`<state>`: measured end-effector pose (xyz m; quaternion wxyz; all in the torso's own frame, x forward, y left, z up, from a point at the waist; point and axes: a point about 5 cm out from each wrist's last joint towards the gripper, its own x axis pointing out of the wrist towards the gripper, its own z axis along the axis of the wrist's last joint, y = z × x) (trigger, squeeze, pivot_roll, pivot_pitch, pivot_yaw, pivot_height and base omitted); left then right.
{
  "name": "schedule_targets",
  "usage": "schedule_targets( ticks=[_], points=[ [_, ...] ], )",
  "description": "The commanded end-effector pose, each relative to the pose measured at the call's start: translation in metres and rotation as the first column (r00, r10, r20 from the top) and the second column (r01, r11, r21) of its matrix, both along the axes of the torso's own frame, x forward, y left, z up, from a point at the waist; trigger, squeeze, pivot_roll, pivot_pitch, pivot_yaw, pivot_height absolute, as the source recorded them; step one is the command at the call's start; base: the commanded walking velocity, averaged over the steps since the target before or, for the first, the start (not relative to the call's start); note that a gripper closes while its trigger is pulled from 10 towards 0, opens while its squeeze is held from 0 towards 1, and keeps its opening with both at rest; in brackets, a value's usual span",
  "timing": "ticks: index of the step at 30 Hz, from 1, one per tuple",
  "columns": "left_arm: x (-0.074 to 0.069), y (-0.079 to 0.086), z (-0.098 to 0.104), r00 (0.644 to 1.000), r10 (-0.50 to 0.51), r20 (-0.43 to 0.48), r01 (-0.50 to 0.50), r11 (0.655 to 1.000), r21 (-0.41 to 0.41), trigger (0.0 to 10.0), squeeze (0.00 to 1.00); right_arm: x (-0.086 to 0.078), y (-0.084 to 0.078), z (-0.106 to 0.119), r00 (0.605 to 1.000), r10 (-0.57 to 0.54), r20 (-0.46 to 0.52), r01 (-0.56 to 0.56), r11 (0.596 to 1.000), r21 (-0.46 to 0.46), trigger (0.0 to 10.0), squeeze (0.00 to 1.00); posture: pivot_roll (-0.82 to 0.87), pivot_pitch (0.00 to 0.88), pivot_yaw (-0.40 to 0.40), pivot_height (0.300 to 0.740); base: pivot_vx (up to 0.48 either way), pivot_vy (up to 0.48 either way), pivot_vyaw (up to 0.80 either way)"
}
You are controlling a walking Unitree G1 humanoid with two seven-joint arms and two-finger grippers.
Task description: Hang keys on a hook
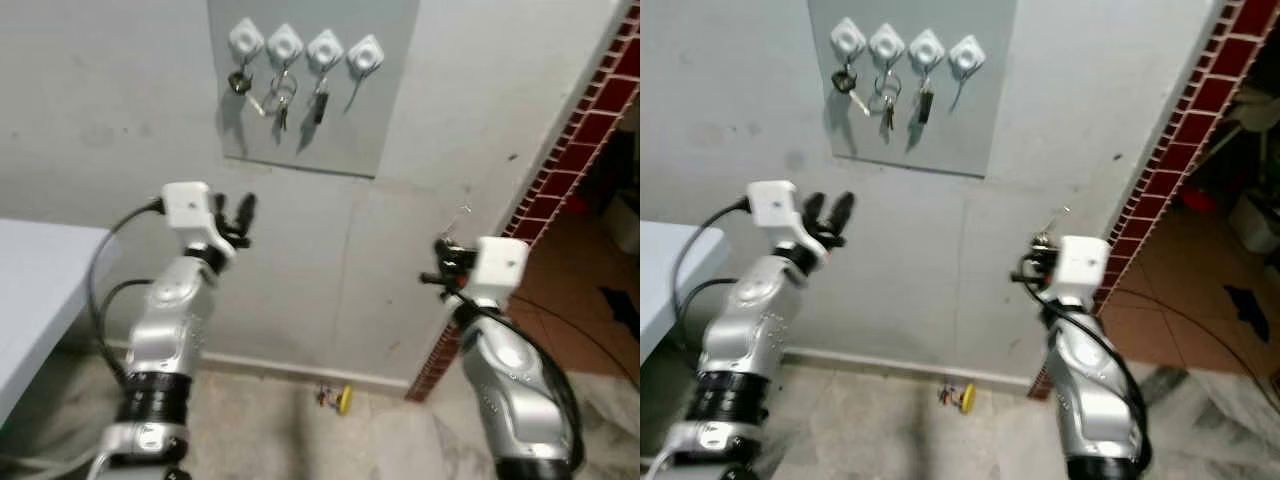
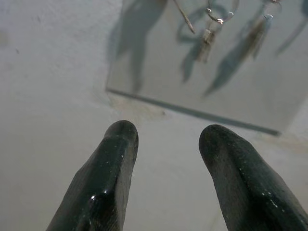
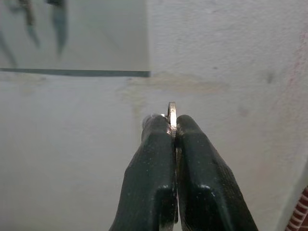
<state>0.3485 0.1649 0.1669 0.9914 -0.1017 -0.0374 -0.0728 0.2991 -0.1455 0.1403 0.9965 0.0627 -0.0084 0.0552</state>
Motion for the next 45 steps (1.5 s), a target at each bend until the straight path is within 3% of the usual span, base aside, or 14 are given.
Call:
schedule_targets(
  ticks=[1, 19, 25, 31, 35, 45],
  points=[
    [0.001, -0.014, 0.003, 0.999, -0.042, 0.005, 0.042, 0.999, -0.005, 10.0, 0.00, -0.001, -0.012, 0.003, 0.999, -0.032, 0.010, 0.032, 0.999, -0.003, 10.0, 0.00, -0.16, 0.000, -0.054, 0.740, 0.371, 0.000, 0.00],
    [0.001, -0.015, 0.004, 0.999, -0.029, 0.018, 0.029, 1.000, 0.002, 10.0, 0.00, 0.000, -0.011, 0.004, 1.000, -0.020, 0.010, 0.020, 1.000, -0.010, 10.0, 0.00, -0.16, 0.000, -0.059, 0.740, 0.330, 0.000, 0.00],
    [-0.007, -0.024, 0.016, 0.986, -0.096, 0.133, 0.095, 0.995, 0.010, 10.0, 0.00, 0.000, -0.010, 0.004, 1.000, 0.015, 0.015, -0.015, 0.999, -0.036, 10.0, 0.00, -0.16, 0.000, -0.055, 0.740, 0.000, 0.000, 0.00],
    [-0.011, -0.030, 0.022, 0.972, -0.152, 0.179, 0.146, 0.988, 0.047, 10.0, 0.00, 0.000, -0.009, 0.007, 0.998, 0.058, 0.027, -0.056, 0.997, -0.053, 10.0, 0.00, -0.16, 0.000, -0.056, 0.740, 0.000, 0.000, 0.00],
    [-0.017, -0.040, 0.033, 0.947, -0.222, 0.233, 0.200, 0.973, 0.114, 10.0, 0.00, 0.003, -0.009, 0.019, 0.989, 0.130, 0.069, -0.126, 0.990, -0.066, 10.0, 0.00, -0.16, 0.000, -0.056, 0.740, 0.000, 0.000, 0.00],
    [-0.022, -0.048, 0.046, 0.919, -0.275, 0.281, 0.233, 0.957, 0.172, 10.0, 0.00, 0.016, 0.001, 0.051, 0.952, 0.259, 0.164, -0.246, 0.965, -0.095, 10.0, 0.00, -0.16, 0.000, -0.055, 0.740, 0.000, 0.000, 0.00]
  ],
)
